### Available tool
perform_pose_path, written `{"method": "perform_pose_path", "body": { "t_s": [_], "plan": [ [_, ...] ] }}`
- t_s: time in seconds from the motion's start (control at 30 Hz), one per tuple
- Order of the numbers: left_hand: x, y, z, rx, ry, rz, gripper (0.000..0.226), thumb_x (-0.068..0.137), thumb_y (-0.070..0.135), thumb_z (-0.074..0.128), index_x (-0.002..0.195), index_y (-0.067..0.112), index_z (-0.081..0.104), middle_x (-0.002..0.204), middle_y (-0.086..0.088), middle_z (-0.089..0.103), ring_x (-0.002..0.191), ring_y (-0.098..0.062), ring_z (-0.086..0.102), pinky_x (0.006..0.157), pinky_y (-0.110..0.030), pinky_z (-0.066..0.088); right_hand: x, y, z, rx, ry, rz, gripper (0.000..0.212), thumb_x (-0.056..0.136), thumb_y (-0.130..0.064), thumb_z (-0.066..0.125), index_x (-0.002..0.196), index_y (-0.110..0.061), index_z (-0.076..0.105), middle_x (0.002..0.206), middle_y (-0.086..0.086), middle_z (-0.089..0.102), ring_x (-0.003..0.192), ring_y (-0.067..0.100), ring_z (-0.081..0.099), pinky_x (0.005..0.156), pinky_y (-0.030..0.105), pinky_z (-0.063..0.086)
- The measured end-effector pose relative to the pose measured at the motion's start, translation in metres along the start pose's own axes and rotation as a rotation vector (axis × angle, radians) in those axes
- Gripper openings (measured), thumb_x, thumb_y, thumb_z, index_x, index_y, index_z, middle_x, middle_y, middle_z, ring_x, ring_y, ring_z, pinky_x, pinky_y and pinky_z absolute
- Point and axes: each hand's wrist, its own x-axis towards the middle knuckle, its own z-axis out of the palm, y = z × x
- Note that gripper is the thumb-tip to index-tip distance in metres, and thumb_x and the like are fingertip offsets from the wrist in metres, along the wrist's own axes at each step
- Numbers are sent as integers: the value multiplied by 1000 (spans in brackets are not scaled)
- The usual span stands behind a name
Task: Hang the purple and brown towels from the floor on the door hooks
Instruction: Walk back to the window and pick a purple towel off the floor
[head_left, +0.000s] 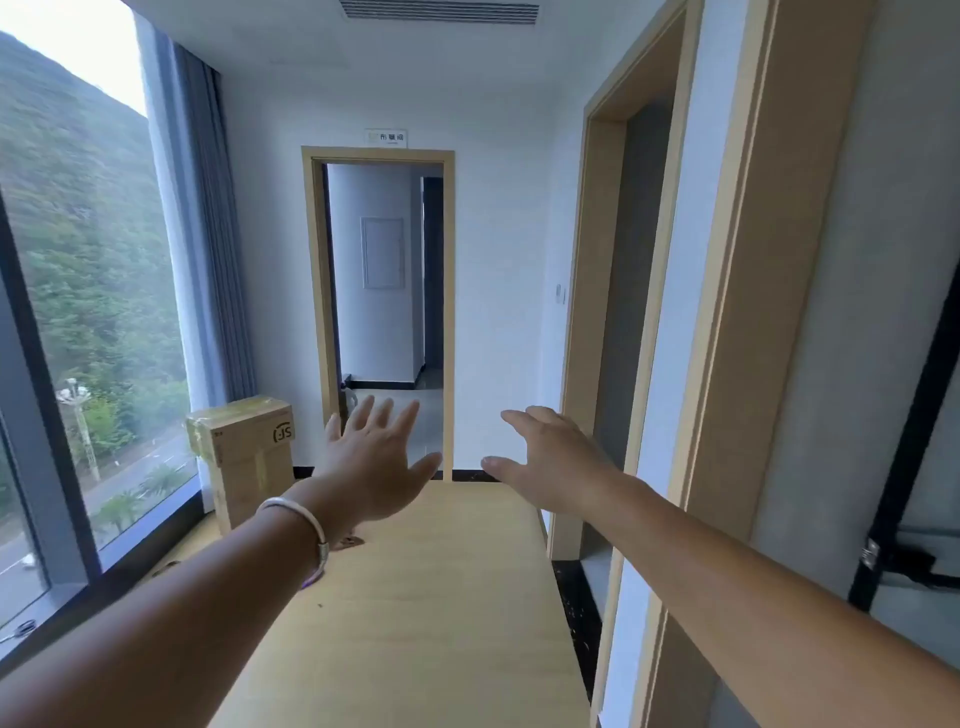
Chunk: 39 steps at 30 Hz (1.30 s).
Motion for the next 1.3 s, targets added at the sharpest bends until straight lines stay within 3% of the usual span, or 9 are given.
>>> {"method": "perform_pose_path", "body": {
  "t_s": [0.47, 0.93, 1.3],
  "plan": [
    [149, -97, 68, 32, -41, 26, 77, 90, 69, 24, 151, 30, -3, 160, -3, 4, 147, -24, -7, 115, -51, 1, 175, -5, 60, -24, -21, 64, 71, 89, -63, 44, 149, -30, 23, 156, -3, 22, 143, 18, 18, 113, 45, 21],
    [390, -139, 154, 78, 26, 16, 76, 88, 71, 24, 150, 33, 2, 160, -1, 10, 147, -25, -2, 115, -52, 3, 413, 74, 102, -28, -30, 42, 71, 90, -62, 43, 149, -29, 22, 157, -2, 19, 144, 18, 17, 115, 45, 21],
    [542, -164, 239, 37, -17, 28, 76, 89, 69, 26, 150, 31, 1, 160, -1, 7, 147, -24, -5, 116, -51, 3, 571, 133, 162, -9, -53, 55, 71, 90, -63, 44, 149, -29, 23, 156, -3, 21, 143, 17, 17, 114, 44, 21]
  ]
}}
